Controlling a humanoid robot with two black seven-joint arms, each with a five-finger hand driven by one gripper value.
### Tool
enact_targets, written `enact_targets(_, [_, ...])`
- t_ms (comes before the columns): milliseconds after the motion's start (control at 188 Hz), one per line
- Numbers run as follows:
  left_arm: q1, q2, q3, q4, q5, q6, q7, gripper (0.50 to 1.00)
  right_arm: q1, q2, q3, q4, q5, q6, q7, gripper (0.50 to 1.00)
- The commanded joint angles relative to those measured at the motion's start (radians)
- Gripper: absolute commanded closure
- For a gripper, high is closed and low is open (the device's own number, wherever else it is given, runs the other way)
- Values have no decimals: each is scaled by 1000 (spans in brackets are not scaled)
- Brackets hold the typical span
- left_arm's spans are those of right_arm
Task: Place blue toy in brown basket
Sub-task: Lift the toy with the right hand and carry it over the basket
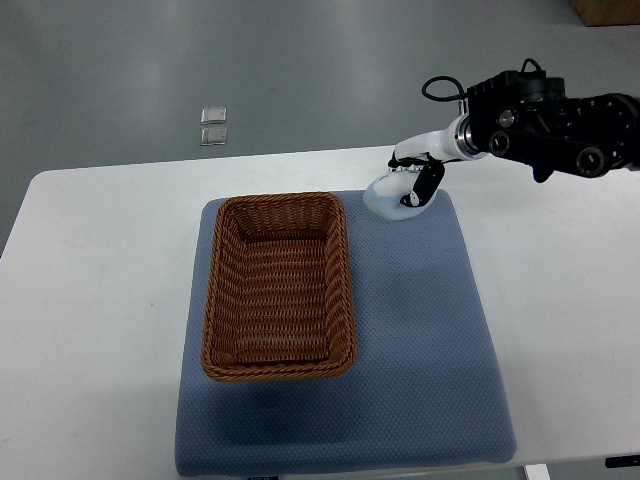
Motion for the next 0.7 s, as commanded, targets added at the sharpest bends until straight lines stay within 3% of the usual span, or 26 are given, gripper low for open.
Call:
enact_targets(0, [0,0,2,0,0,0,1,500,61,-4,12,30,11,11,0,1000])
enact_targets(112, [0,0,0,0,0,0,1,500,85,24,14,31,55,8,5,1000])
enact_targets(542, [0,0,0,0,-2,2,0,500,45,334,27,-1,140,-76,20,1000])
enact_targets(696, [0,0,-1,0,-2,2,0,500,-8,342,20,-19,146,-105,20,1000])
